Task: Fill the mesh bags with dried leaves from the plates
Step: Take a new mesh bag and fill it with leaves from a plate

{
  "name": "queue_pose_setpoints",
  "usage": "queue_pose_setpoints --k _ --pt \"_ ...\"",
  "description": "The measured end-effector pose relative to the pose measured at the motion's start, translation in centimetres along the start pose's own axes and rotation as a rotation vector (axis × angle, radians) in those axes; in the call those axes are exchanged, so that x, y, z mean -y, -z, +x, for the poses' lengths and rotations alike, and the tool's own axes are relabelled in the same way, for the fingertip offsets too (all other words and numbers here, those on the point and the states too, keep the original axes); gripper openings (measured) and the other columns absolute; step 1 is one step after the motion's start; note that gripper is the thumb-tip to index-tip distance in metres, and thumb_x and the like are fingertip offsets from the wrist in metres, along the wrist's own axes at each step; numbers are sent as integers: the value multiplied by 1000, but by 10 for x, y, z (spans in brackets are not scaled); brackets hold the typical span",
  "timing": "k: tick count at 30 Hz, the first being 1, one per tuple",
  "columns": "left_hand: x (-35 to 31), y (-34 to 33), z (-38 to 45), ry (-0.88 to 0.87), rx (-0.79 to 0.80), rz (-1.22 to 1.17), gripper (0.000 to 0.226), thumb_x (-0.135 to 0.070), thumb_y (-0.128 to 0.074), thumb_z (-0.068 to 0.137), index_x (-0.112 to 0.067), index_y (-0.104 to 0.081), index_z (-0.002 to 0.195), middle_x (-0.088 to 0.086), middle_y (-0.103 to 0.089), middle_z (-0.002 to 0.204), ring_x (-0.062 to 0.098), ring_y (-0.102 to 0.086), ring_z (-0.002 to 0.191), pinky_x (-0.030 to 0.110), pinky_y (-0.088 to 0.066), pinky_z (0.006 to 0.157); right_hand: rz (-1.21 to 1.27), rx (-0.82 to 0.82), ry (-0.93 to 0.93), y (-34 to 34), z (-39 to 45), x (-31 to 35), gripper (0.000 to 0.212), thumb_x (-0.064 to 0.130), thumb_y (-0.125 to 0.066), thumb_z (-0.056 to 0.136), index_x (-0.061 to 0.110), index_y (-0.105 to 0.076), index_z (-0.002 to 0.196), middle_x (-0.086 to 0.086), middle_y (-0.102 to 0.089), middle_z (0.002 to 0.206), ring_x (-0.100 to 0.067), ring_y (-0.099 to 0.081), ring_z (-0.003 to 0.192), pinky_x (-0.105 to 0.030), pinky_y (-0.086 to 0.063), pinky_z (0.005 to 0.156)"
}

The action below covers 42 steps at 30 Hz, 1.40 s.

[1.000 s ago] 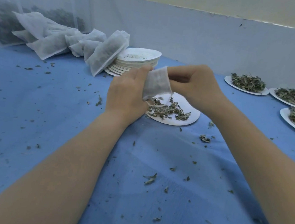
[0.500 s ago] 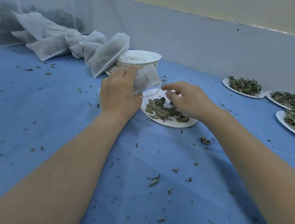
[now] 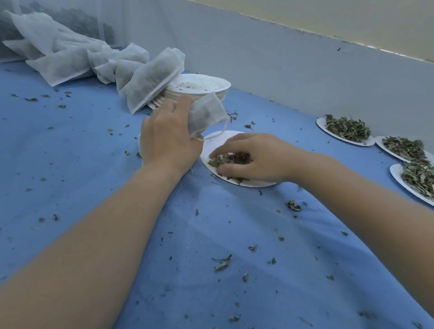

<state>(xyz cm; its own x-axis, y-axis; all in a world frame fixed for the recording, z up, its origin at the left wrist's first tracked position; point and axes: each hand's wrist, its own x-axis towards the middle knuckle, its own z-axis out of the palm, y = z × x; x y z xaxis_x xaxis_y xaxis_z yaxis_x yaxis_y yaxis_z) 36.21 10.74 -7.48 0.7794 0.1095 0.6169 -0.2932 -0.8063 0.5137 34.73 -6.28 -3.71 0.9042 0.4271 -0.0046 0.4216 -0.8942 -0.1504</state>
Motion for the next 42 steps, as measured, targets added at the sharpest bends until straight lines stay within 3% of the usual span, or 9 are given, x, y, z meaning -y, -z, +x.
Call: queue_pose_setpoints --k 6,10,13,19,23,28,32,36,42 --pt "0 0 1 2 28 1 50 -15 -66 74 -14 -51 122 11 -53 107 31 -51 96 36 -36 77 13 -156 -6 -5 -10 -11 28 42 -53 91 36 -62 117 12 -58 122 -9 -46 115 -24 -36 92" --pt "0 0 1 -2 34 -3 50 -14 -66 74 -14 -51 122 11 -54 107 31 -51 97 37 -37 78 38 -79 -307 -1 -11 -14 68 77 -41 75 44 -40 134 4 -38 138 -18 -32 129 -32 -28 89" --pt "0 0 2 -3 35 -4 49 -14 -66 74 -13 -51 121 11 -54 107 31 -51 98 37 -37 77 -39 30 -416 -4 -5 -8 84 83 -41 69 35 -37 138 -2 -34 132 -25 -42 118 -33 -33 84" --pt "1 -1 1 -17 37 7 47 -14 -66 74 -14 -52 119 10 -55 106 31 -50 98 37 -37 77 16 -116 -268 -5 5 3 32 47 -58 86 29 -61 111 2 -52 94 -16 -50 87 -23 -35 61" --pt "2 -3 1 -47 30 29 45 -12 -65 74 -13 -53 117 10 -55 107 30 -50 99 36 -36 78 24 -185 -216 0 6 0 23 29 -63 87 22 -70 108 0 -65 97 -12 -50 83 -16 -33 51" --pt "5 -3 2 -127 25 165 44 -7 -63 73 -13 -53 116 9 -54 108 29 -48 100 30 -24 78 219 -304 -224 10 5 -8 14 21 -70 84 21 -74 97 7 -67 80 -4 -56 70 -1 -40 59" --pt "6 -1 1 -168 -5 234 41 -4 -60 72 -13 -55 112 9 -56 105 29 -49 97 32 -22 80 311 -420 -205 21 1 -12 11 22 -73 81 25 -74 92 21 -60 69 -2 -58 66 -15 -48 73" --pt "5 -1 1 -217 -30 295 44 -1 -57 70 -14 -56 112 9 -55 100 28 -48 95 34 -19 87 292 -459 -113 23 1 -8 13 20 -72 81 23 -74 94 6 -67 83 -10 -59 79 -26 -50 83" --pt "-1 -6 -2 -289 -16 247 45 1 -60 66 -14 -59 108 8 -57 95 29 -52 92 36 -24 85 301 -526 48 21 8 8 16 7 -70 79 18 -76 89 7 -69 74 -5 -57 63 -24 -51 71"
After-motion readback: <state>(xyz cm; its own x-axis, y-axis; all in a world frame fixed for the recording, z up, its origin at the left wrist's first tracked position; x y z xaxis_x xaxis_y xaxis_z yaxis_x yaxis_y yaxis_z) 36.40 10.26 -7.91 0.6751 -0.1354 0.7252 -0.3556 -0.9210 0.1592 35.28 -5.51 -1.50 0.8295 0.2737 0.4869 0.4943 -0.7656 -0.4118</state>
